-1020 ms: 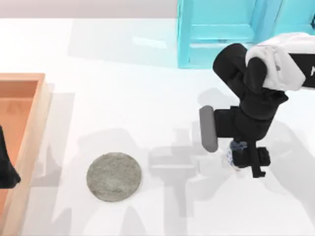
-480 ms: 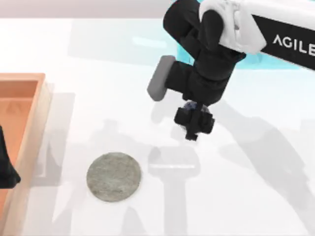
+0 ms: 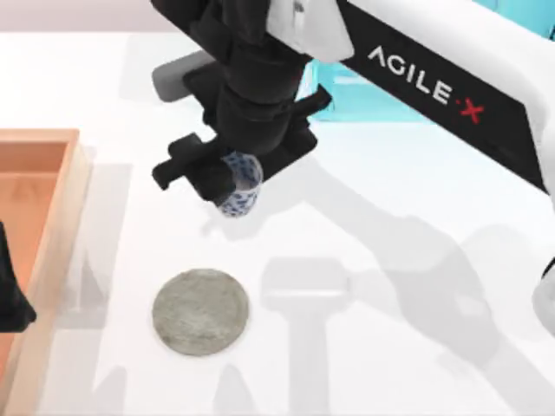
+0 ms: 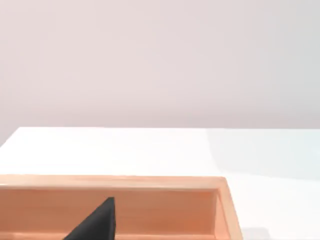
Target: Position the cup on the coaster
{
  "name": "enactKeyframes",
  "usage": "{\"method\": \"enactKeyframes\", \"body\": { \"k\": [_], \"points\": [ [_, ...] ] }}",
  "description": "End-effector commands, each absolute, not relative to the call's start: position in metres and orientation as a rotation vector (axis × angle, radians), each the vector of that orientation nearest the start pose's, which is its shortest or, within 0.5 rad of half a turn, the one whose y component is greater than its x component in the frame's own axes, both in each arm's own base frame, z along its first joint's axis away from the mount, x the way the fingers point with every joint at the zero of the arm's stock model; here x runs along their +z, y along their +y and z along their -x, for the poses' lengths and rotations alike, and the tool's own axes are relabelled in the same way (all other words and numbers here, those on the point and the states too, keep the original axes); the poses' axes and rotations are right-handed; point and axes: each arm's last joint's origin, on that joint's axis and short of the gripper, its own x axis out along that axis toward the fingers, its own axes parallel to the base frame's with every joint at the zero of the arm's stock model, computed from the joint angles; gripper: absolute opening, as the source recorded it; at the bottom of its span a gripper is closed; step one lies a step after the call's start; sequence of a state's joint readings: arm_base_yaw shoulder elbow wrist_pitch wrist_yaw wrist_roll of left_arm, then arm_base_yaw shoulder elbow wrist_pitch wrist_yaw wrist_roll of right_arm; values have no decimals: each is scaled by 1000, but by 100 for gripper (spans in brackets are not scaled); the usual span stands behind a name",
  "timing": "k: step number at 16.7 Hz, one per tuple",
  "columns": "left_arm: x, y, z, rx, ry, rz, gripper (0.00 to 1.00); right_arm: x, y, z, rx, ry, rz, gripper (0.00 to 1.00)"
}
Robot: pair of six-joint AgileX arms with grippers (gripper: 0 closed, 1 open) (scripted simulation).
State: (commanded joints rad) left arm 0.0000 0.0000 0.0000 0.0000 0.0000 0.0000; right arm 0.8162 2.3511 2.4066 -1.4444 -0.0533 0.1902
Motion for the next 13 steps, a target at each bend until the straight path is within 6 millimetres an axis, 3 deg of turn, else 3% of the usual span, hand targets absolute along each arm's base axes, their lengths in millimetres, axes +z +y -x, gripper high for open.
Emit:
{"method": "enactKeyframes", "body": {
  "k": [6, 13],
  "points": [
    [160, -1, -106, 0, 0, 0, 100, 245, 388, -296, 300, 1522, 148, 0],
    [160, -1, -106, 0, 0, 0, 100, 211, 405, -292, 26, 1564, 5, 0]
  ]
}}
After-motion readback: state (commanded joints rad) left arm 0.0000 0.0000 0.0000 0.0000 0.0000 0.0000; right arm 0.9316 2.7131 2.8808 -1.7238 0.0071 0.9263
